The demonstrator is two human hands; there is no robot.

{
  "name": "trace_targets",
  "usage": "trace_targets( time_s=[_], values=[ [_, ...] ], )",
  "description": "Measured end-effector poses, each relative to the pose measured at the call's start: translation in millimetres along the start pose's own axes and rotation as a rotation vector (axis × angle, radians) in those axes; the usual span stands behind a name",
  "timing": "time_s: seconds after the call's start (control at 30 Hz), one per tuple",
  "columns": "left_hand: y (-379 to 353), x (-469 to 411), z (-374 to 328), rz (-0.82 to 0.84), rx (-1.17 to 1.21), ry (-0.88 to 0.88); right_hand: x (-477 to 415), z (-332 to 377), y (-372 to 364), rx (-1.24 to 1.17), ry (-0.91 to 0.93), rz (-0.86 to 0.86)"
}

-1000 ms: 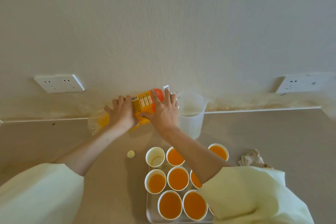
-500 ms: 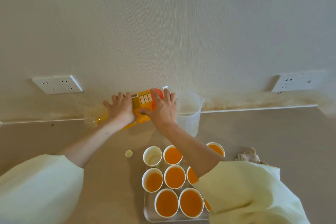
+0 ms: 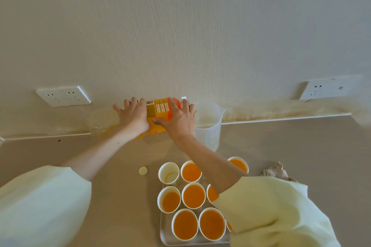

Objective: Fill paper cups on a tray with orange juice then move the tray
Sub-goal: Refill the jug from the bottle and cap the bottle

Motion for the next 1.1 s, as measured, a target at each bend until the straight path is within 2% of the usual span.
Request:
trace_targets(
  time_s=[1.1],
  values=[
    [3.0,-2.3,-1.1,0.026,-0.063,-0.009,-0.3,-1.8,2.3,-0.021,-0.016,-0.006]
  ],
)
Point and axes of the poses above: each hand's wrist, its own x-axis away from the middle knuckle, its own y-axis out of the back of the hand, z = x × y, the point moved 7 cm from there along -x, towards the middle knuckle, and after that the axes turned 12 degrees about -z, right-handed, at the moved point
